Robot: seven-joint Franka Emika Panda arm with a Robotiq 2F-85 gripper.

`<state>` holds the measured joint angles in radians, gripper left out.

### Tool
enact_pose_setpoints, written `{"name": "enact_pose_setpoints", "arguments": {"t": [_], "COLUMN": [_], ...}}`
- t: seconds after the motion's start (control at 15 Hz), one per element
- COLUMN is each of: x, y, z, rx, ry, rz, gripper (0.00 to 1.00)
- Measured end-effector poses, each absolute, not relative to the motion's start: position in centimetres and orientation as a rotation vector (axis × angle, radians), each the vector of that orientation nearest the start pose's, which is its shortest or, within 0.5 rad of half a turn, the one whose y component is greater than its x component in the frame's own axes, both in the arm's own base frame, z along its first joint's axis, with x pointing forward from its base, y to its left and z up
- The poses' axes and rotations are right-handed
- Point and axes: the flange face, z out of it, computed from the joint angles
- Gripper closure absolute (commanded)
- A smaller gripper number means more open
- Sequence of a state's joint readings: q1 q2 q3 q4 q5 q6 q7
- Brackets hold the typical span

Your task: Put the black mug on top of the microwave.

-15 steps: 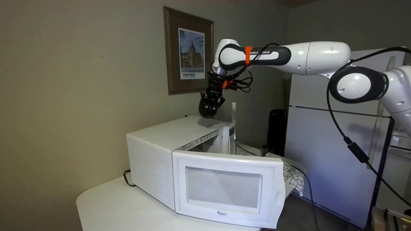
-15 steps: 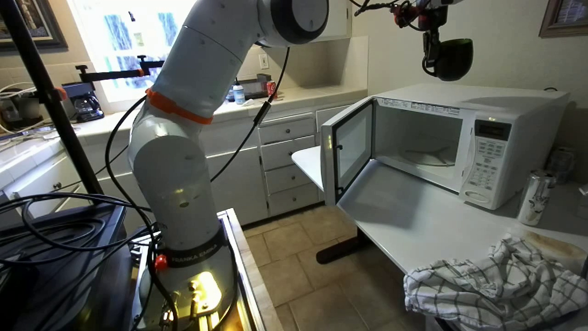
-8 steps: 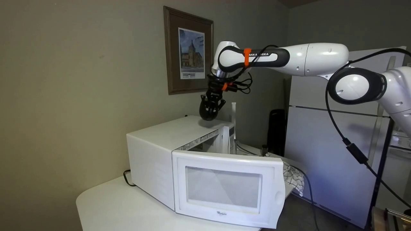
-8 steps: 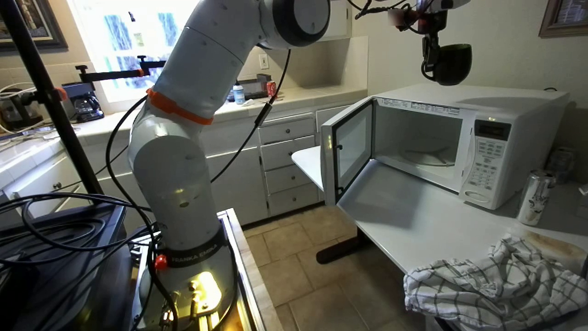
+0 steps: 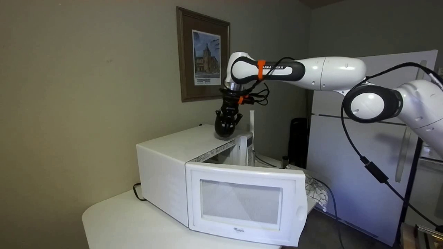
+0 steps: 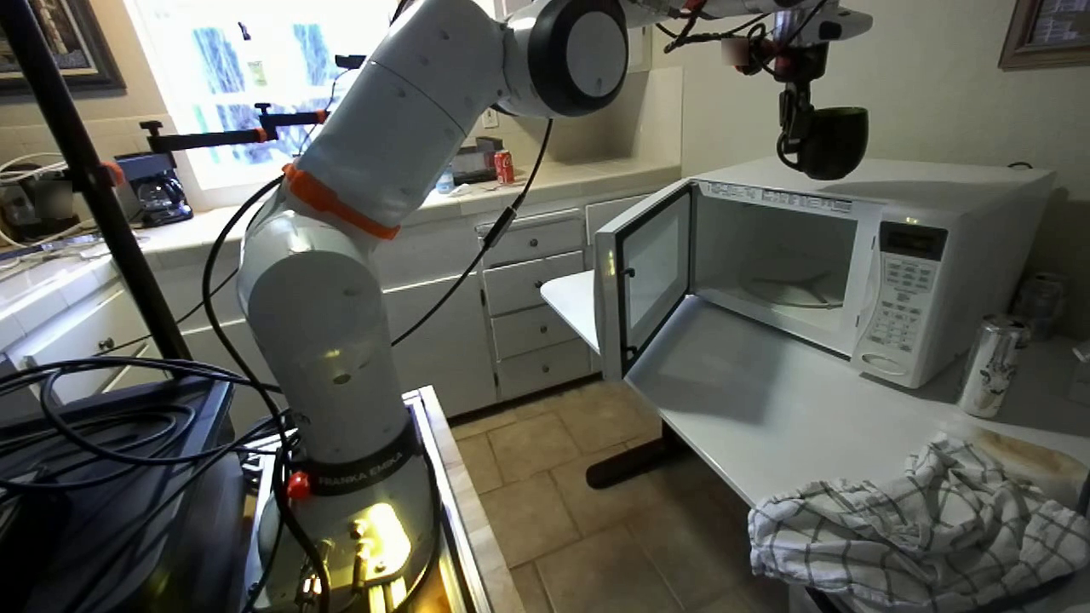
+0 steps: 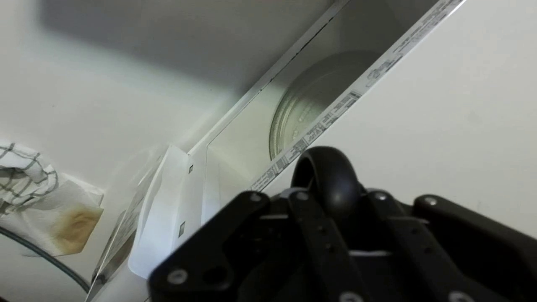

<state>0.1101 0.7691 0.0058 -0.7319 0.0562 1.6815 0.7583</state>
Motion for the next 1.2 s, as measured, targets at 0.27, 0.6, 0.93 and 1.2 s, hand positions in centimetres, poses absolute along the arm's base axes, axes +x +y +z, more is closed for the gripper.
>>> {"name": "enact_pose_setpoints", "arguments": {"t": [0.27,0.6,0.93,1.2], "x": [75.6,76.3,77.0,77.5], "y": [9.4,9.2,8.9,8.8], "z": [52.8,52.2,51.0,50.9], "rx": [-2.871,-2.883,-2.88,-2.867], "ry": [0.93,0.9,0.894,0.888], "rz": [-0.191,-0.234,-0.25,-0.289], "gripper": [0.98,0.98,0.98,0.98]}}
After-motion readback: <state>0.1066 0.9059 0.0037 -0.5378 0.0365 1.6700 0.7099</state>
